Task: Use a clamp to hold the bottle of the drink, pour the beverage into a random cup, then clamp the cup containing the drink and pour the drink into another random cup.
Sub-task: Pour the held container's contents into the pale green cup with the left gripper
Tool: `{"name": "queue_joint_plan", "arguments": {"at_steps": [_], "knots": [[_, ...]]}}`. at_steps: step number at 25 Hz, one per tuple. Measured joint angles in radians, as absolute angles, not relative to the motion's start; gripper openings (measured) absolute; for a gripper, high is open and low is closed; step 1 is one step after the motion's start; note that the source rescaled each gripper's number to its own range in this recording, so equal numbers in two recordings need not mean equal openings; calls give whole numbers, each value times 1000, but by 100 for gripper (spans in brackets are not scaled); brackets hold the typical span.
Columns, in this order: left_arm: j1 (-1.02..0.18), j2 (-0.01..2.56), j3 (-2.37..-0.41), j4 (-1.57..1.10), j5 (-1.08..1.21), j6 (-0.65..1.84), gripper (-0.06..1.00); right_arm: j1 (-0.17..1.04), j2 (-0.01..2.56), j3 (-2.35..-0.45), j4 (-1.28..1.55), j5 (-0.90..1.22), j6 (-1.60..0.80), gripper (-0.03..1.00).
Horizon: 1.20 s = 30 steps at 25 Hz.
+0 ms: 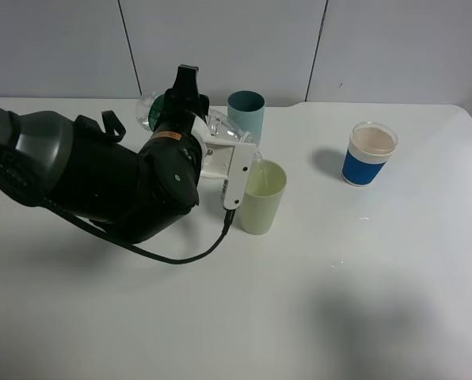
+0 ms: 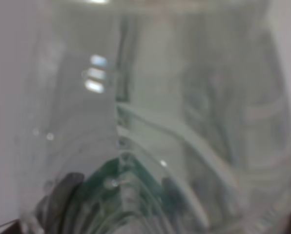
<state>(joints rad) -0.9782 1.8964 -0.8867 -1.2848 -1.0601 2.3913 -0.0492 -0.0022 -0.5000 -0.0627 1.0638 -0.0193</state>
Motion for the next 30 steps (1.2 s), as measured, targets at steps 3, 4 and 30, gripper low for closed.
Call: {"name": "queue_joint_plan", "arguments": {"at_steps": [3, 4, 30], "knots": [[-978, 1896, -887, -1280, -1065, 2392, 7, -49, -2, -500, -63, 1064, -19, 100], [-978, 1896, -887, -1280, -1065, 2392, 7, -49, -2, -500, -63, 1064, -19, 100], [-978, 1896, -887, -1277, -1154, 2511, 7, -49, -2, -500, -63, 1064, -19, 100]]}}
